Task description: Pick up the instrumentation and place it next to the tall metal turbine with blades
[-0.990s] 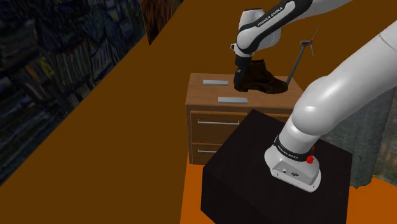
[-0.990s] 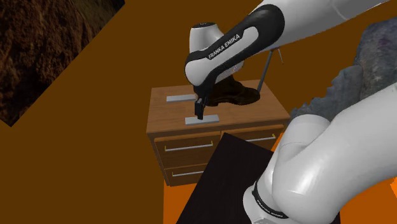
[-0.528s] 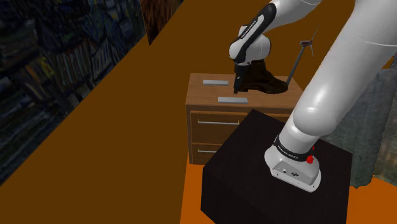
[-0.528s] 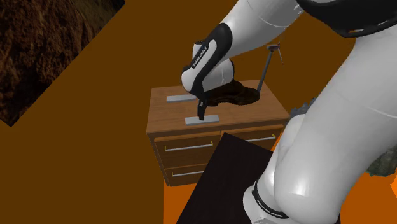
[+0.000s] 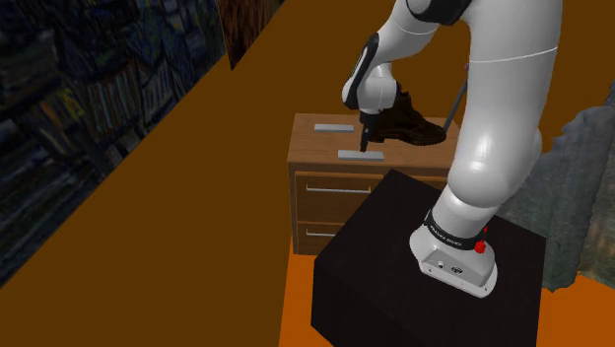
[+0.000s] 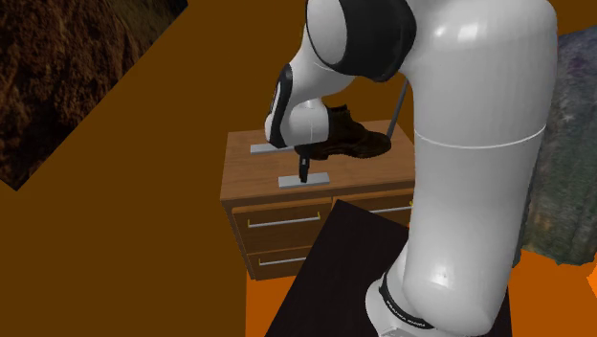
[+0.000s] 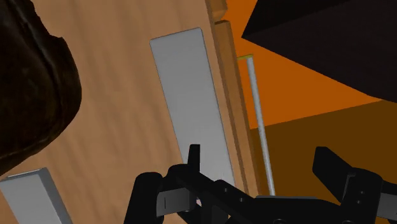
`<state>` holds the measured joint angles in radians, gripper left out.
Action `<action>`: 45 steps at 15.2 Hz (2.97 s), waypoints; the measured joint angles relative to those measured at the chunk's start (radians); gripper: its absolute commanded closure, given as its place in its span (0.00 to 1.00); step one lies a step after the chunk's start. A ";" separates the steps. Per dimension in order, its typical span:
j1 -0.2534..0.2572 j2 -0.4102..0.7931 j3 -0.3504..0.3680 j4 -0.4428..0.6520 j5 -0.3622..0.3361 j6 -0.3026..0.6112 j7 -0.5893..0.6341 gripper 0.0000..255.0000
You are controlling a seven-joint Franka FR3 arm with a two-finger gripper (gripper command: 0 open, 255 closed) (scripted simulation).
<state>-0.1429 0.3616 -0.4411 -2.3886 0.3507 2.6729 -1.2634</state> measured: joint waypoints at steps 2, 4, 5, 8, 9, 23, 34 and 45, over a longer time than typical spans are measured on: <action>-0.048 0.074 0.042 0.056 0.045 0.015 -0.064 0.00; -0.099 0.161 0.084 0.138 0.079 0.018 -0.118 0.00; -0.116 0.191 0.098 0.166 0.089 0.020 -0.135 0.00; -0.145 0.239 0.125 0.195 0.110 0.040 -0.164 0.00; -0.152 0.254 0.135 0.199 0.119 0.051 -0.170 0.00; -0.182 0.314 0.170 0.226 0.146 0.087 -0.194 1.00; -0.162 0.272 0.146 0.207 0.128 0.062 -0.179 1.00; -0.094 0.132 0.058 0.162 0.045 -0.035 -0.118 1.00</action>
<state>-0.2374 0.4933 -0.3832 -2.2266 0.3958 2.6378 -1.3819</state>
